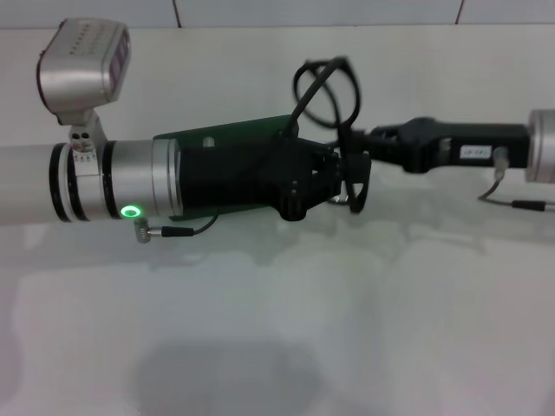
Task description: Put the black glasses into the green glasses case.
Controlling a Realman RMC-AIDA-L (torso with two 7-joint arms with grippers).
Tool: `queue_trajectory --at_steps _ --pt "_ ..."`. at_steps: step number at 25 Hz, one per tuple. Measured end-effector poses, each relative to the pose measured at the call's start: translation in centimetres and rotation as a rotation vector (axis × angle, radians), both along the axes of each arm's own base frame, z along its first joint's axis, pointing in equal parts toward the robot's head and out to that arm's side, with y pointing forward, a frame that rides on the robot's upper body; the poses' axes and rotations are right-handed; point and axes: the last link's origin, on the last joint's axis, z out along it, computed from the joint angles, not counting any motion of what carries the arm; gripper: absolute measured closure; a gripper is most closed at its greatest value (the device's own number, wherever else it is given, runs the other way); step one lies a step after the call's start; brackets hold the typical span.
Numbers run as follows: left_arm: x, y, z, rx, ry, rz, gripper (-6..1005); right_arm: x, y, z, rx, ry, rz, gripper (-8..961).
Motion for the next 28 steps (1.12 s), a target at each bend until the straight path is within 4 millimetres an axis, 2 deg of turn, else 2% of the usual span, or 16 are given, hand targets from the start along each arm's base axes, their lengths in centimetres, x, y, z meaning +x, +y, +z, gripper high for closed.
queue_trajectory --at_steps 9,17,22,28 --pt "-0.4 -0.5 0.1 -0.01 -0.006 -0.003 1001 2.5 1.1 3.9 0.137 0.03 -0.079 917" --pt "-0.6 -1.0 1.3 -0.01 -0.026 -0.035 1001 7.8 1.1 7.0 0.261 -0.067 -0.22 917" --pt "-0.4 -0.9 1.5 -0.007 -0.031 -0.046 1001 8.6 0.4 5.8 0.234 -0.133 -0.209 917" --pt "0.1 -0.6 1.4 -0.008 -0.035 -0.062 1001 6.5 -0.1 2.1 0.14 -0.186 -0.105 917"
